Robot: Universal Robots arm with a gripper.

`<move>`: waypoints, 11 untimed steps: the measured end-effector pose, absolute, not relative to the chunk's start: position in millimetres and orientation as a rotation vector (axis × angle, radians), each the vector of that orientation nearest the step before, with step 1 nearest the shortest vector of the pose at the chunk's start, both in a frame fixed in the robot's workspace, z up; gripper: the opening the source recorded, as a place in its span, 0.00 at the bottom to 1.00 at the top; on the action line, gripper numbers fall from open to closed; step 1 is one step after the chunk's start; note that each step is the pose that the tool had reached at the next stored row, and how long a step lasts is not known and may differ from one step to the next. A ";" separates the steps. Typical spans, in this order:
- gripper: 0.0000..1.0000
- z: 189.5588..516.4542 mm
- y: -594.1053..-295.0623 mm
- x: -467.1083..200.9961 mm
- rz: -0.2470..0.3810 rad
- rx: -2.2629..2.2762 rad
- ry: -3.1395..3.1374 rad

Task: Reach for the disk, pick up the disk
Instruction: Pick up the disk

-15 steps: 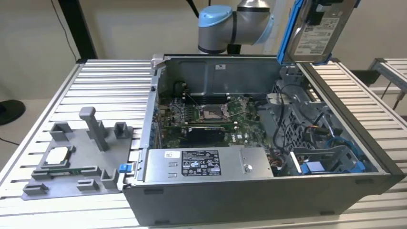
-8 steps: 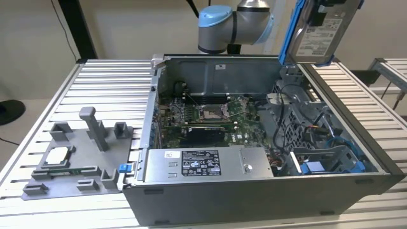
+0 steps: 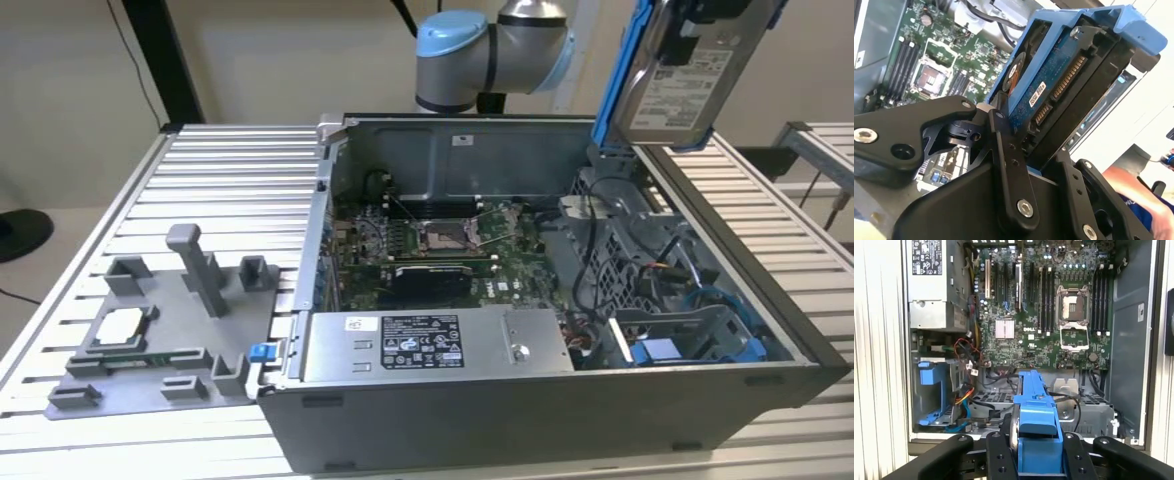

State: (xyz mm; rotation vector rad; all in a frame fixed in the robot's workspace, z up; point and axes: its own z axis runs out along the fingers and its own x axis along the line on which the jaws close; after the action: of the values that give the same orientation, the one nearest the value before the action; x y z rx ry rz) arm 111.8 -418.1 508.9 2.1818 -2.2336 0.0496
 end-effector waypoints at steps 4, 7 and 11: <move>0.00 508.9 -428.7 111.8 0.049 2.175 -2.239; 0.00 508.9 -436.7 111.8 0.048 2.170 -2.243; 0.00 508.8 -446.8 111.8 0.047 2.163 -2.249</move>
State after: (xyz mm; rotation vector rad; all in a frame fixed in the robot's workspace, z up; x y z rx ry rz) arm 111.8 -446.8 508.8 2.1632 -2.2490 0.0469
